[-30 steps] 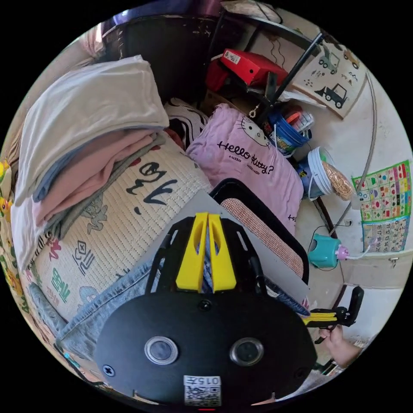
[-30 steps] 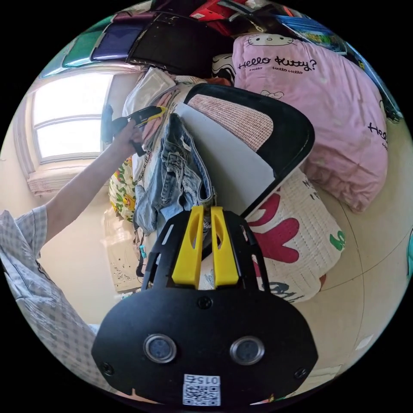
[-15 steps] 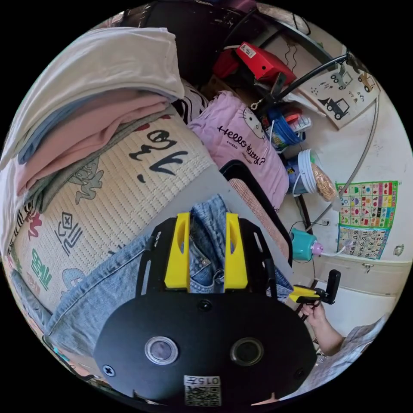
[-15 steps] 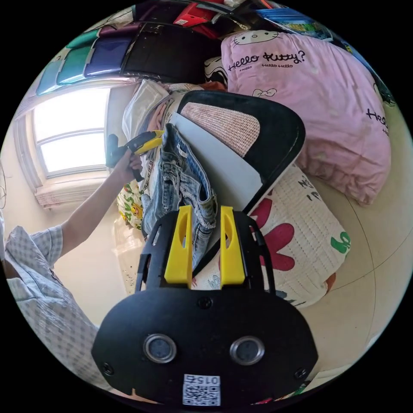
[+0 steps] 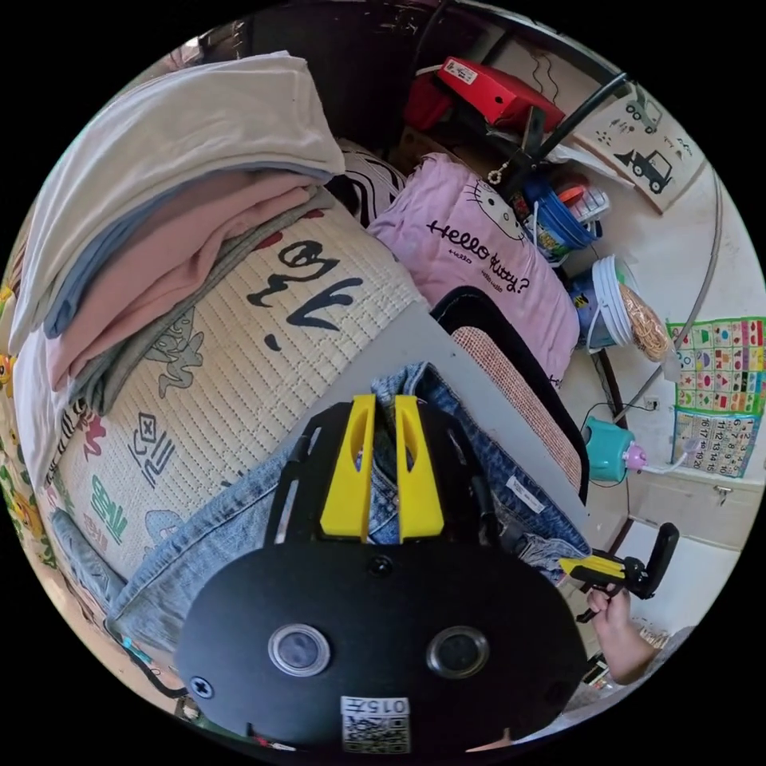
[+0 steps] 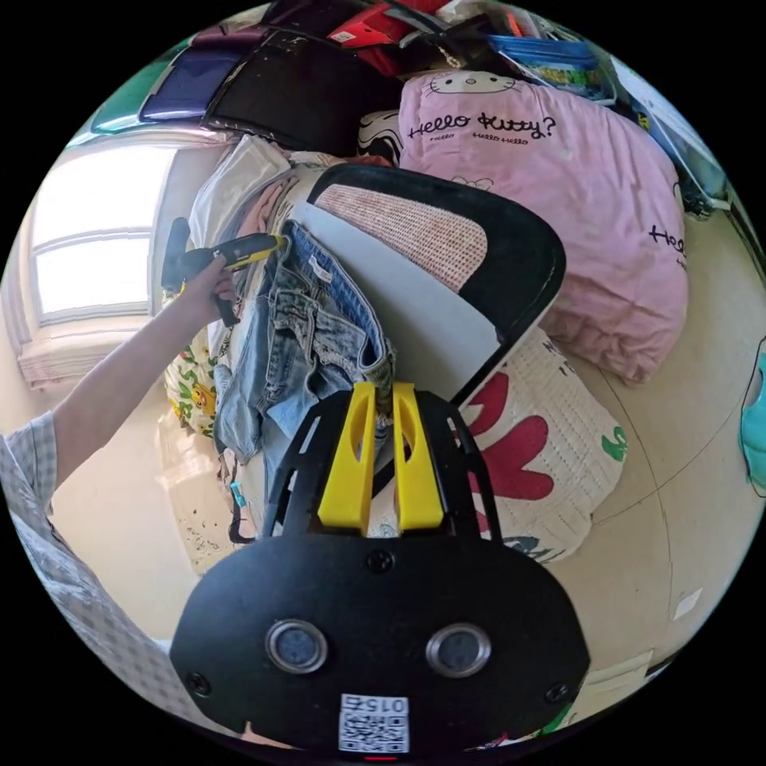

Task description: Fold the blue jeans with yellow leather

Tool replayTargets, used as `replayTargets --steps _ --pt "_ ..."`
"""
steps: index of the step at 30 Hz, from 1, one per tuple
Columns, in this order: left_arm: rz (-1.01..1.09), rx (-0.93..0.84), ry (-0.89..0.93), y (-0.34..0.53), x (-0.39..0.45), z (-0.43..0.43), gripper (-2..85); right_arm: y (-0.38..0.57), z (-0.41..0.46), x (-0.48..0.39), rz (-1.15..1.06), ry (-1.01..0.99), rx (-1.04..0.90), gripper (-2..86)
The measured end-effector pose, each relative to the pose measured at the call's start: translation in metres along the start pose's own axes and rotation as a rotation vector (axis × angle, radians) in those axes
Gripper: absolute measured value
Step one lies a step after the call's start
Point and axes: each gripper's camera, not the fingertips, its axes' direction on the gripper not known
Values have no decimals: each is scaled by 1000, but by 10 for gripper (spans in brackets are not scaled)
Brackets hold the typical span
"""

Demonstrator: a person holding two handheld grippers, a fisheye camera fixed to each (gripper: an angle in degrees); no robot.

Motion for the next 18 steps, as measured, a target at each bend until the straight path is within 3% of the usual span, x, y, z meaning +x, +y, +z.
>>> replayTargets --steps 8,13,18 --pt "-84 121 129 31 -28 15 57 7 33 -8 97 -119 -9 50" --pt "-165 399 443 168 -71 -15 65 32 48 -28 68 -138 -22 55" --pt "-486 381 373 346 -130 -12 78 60 55 -85 -80 -53 27 14"
